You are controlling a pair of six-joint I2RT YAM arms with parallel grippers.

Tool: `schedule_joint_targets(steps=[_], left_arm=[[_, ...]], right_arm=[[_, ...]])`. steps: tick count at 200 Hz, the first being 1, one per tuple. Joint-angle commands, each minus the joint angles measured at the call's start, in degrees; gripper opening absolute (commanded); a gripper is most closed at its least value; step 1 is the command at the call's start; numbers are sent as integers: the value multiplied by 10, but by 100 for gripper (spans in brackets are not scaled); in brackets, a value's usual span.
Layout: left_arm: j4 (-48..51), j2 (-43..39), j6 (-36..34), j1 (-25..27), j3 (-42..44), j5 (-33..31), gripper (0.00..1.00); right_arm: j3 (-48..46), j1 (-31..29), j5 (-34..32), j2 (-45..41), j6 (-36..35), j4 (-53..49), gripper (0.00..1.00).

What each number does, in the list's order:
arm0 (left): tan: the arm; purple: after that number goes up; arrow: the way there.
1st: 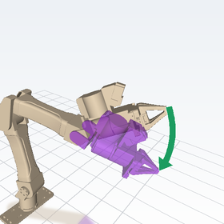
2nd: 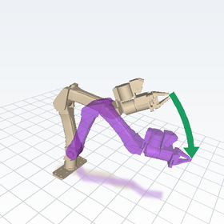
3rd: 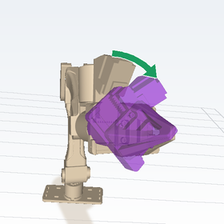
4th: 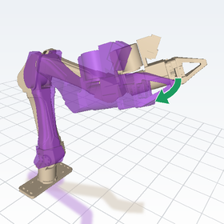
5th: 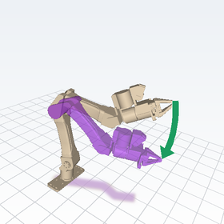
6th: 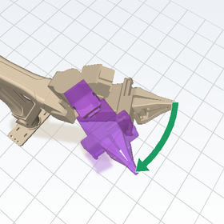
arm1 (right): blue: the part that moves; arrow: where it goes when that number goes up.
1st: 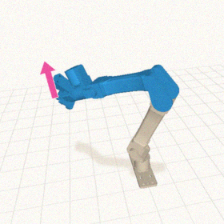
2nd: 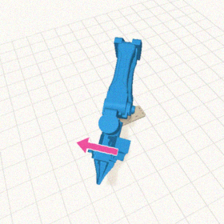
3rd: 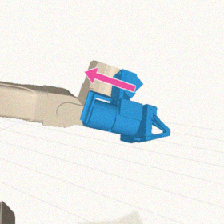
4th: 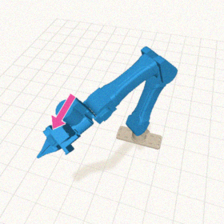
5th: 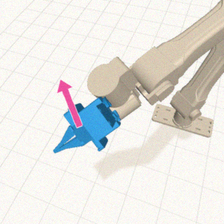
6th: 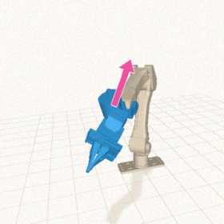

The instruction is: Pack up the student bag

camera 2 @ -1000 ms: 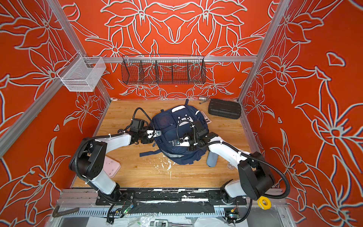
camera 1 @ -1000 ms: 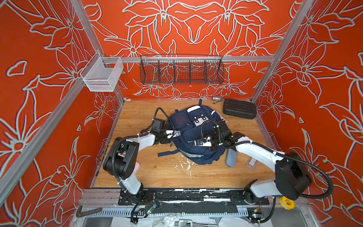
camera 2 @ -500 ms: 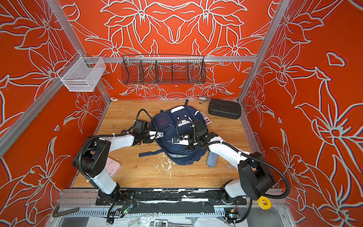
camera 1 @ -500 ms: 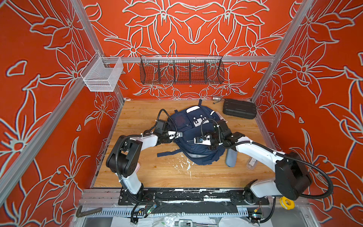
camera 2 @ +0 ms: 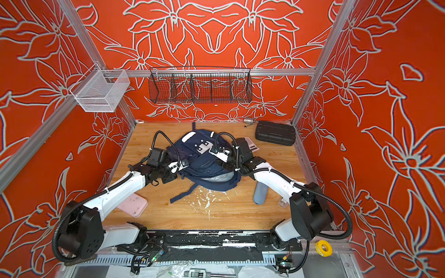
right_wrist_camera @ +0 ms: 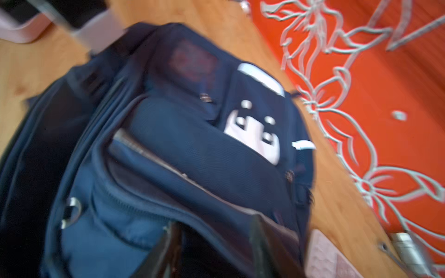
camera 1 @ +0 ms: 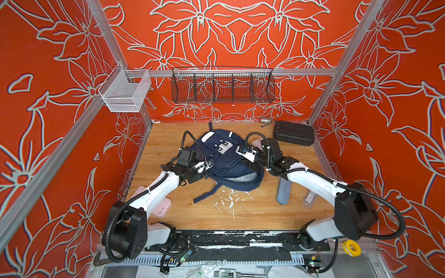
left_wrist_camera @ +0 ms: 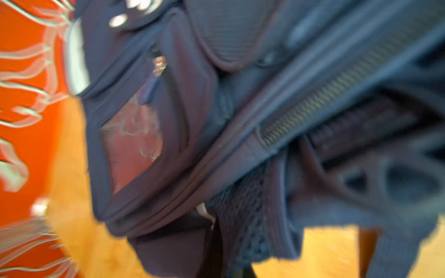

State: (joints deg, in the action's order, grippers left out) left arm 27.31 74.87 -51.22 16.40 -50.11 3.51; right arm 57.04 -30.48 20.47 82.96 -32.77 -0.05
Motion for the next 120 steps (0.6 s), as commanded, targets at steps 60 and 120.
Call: schedule_joint_targets(steps=[60,120], left_arm=[[94,14,217,51,-91,135,0],[123,60,328,66,-157,208,0]], right_arm=[[-31,-59,-131,-188,169,-39,50],[-175,-261,-229,-195,197,82,37]])
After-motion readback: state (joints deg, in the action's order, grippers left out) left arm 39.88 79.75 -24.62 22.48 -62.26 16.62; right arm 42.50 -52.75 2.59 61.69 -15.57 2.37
